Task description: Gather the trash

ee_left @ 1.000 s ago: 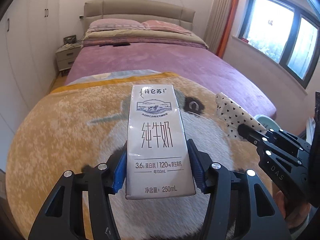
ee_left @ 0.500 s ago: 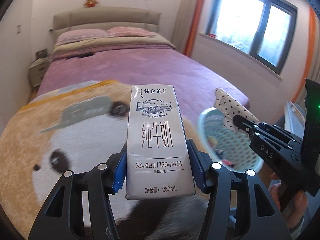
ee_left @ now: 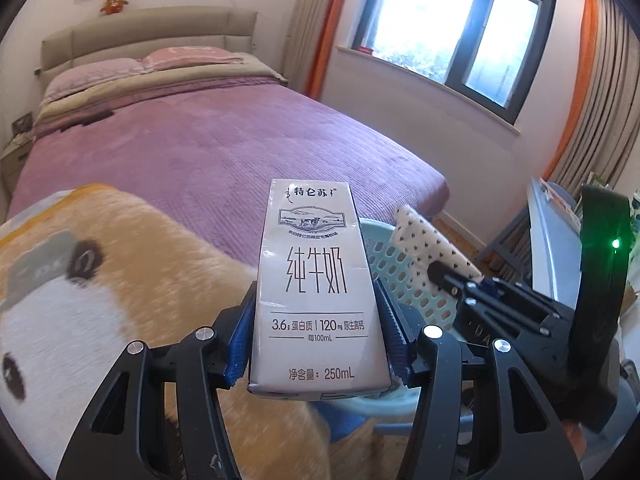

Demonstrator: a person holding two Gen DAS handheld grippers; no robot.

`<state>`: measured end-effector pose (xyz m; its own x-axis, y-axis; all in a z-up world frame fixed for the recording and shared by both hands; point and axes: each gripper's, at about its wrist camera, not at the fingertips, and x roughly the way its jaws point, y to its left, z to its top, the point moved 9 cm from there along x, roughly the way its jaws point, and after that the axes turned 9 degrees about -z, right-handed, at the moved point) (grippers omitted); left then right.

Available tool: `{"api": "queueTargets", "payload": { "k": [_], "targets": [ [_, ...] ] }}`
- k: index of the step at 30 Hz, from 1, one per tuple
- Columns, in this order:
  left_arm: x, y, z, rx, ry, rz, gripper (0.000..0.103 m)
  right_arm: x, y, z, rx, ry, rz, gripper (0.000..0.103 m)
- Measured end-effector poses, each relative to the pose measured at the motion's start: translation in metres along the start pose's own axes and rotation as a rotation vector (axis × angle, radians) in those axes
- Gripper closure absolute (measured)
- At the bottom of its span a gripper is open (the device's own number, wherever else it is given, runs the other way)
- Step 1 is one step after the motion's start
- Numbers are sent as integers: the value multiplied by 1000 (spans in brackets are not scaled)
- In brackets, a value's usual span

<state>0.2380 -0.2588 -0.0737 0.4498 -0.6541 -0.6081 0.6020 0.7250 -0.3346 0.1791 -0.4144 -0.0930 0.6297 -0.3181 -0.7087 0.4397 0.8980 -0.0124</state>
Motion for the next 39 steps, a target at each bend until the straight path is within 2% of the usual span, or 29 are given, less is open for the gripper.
{"api": "queueTargets", "payload": {
  "k": [8, 10, 12, 14, 16, 17, 20, 27, 32, 35, 39],
  "targets": [
    [46, 1, 5, -18, 40, -1, 50, 27, -21, 2, 58, 52, -35, 89],
    [53, 3, 8, -20, 42, 1, 49, 33, -25, 3, 73, 62, -42, 85],
    [59, 6, 9, -28, 46, 5, 41, 37, -24, 2, 73, 82, -36, 82],
    [59, 8, 10, -38, 44, 5, 31, 39, -25, 0, 69, 85, -51, 75],
    [56, 11, 8, -41, 43, 2, 29, 39, -28, -3, 70, 93, -48, 55],
    [53, 13, 6, -43, 43, 0, 29, 38, -28, -5, 78, 93, -43, 55],
    [42, 15, 0, -50, 34, -16, 23, 26, -24, -6, 72, 82, -34, 55],
    [-9, 30, -10, -41, -31, 20, 20, -9, -8, -10, 69, 50, 15, 55],
    [-52, 45, -21, -51, -90, 76, 18, -42, 13, -12, 36, -9, 55, 54],
    [-80, 52, -30, -50, -135, 119, 18, -62, 28, -15, 22, -52, 82, 50],
    [-114, 63, -42, -35, -202, 214, 14, -90, 45, -21, -16, -166, 90, 49]
  ]
}}
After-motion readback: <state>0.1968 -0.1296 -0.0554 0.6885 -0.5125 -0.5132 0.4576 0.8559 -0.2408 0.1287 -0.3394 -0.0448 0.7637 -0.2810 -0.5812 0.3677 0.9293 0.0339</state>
